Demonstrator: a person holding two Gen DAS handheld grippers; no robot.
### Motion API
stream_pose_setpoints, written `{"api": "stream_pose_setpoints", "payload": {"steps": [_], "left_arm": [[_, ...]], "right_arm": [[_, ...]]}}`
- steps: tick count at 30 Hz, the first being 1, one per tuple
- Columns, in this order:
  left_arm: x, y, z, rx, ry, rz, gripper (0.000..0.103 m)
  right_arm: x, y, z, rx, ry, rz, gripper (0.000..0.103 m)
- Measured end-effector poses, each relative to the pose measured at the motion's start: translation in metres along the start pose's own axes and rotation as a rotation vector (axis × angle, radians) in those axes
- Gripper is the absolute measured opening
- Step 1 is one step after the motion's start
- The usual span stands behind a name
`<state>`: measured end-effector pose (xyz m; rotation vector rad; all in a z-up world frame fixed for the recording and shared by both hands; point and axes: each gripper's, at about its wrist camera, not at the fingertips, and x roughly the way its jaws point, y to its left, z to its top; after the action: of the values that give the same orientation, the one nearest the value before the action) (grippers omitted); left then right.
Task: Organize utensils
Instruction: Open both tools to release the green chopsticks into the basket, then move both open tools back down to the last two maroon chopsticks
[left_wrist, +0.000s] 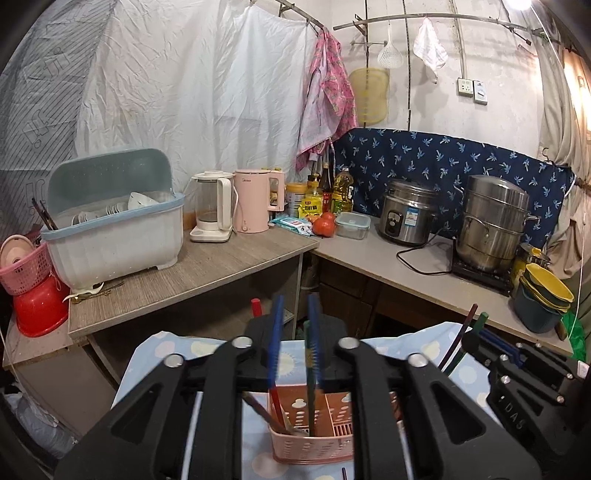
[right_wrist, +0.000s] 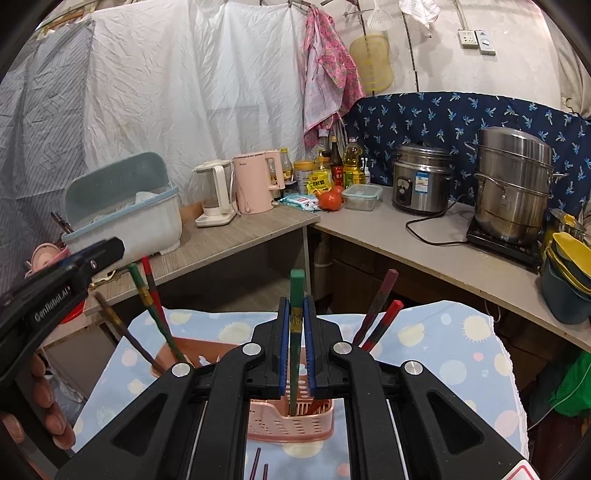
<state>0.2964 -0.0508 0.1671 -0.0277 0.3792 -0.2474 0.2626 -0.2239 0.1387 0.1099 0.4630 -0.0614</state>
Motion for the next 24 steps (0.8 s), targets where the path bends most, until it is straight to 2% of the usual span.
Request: {"api": "stream_pose_setpoints", "payload": {"steps": [2, 3, 13, 20, 24], "left_arm": [[-0.005, 0.000, -0.002, -0.004, -0.009, 0.014, 0.045], [-0.008, 0.000, -0.004, -0.005, -0.014, 0.024, 0.048], [-0.042, 0.003, -0.022, -0.005, 0.019, 0.041, 0.049], [-0.070, 0.005, -0.050, 0.005, 0.045, 0.051, 0.049], [-0.083, 0.005, -0.075, 0.010, 0.097, 0.046, 0.049]], "right_arm": [[-0.007, -0.005, 0.000, 0.018, -0.012, -0.004, 0.023], [-0.011, -0.007, -0.001, 0.027, -0.021, -0.005, 0.027], [-0.054, -0.007, -0.019, 0.014, -0.035, -0.001, 0.030], [-0.083, -0.001, -0.058, -0.021, 0.002, -0.008, 0.031], [-0.098, 0.002, -0.087, -0.037, 0.038, -0.013, 0.031]]}}
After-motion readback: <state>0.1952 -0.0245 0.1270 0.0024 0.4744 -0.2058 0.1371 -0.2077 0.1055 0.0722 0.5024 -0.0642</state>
